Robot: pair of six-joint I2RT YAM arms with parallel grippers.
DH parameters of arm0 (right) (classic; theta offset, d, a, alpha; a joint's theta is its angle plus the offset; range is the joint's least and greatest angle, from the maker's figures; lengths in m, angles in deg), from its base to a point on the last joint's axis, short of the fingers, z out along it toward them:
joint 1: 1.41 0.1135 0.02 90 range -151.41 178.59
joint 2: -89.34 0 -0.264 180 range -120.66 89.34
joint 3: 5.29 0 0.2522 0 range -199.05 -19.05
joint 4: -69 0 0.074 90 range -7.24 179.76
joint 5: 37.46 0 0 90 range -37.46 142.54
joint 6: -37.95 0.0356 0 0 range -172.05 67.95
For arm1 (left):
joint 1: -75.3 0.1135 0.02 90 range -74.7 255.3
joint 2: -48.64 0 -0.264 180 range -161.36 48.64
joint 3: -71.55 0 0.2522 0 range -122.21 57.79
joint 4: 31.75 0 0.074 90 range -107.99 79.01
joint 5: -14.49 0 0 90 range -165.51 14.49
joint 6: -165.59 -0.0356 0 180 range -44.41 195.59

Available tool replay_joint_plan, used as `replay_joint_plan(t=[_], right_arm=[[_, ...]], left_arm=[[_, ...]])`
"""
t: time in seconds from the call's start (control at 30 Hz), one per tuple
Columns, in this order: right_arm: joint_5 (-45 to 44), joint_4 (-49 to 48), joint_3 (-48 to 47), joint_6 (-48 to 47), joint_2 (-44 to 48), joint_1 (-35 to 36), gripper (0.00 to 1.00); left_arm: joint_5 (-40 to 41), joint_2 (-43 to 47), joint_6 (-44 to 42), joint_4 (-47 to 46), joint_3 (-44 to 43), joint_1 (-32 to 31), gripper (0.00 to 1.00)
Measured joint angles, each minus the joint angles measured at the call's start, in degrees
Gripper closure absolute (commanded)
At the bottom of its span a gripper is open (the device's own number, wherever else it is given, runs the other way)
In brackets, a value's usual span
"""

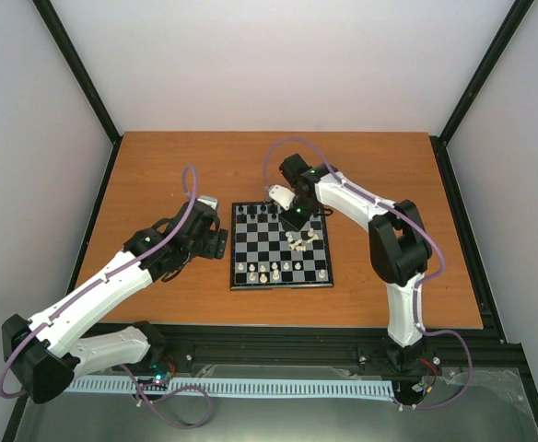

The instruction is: Set up the chess pieces on the board

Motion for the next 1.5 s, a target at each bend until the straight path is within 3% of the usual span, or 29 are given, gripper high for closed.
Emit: replay_joint_plan(t=[0.27,0.8,1.1,1.27,1.5], right_arm=[[-0.55,2.25,-2.95,1.38,-4.66,-0.02,0.70],[1.40,3.45,-3.78,2.27,-7.30,-0.02,0.89],[3.65,3.54,-4.15,2.08,-7.15,-0.02,0.91],[3.74,3.17,-2.73,2.05,-3.39,-0.02,0.91],[3.04,1.70,6.14,0.52,10.67,-0.02,0.91]], left_arm=[[-0.02,0.00,0.00,0.00,0.00,0.00,0.11],[-0.02,0.00,0.00,0.00,0.00,0.00,0.11],[-0.02,0.00,0.00,0.00,0.00,0.00,0.11],[-0.02,-0.35,0.00,0.00,0.00,0.00,0.11],[-0.02,-0.48,0.00,0.02,0.00,0.00,0.11]])
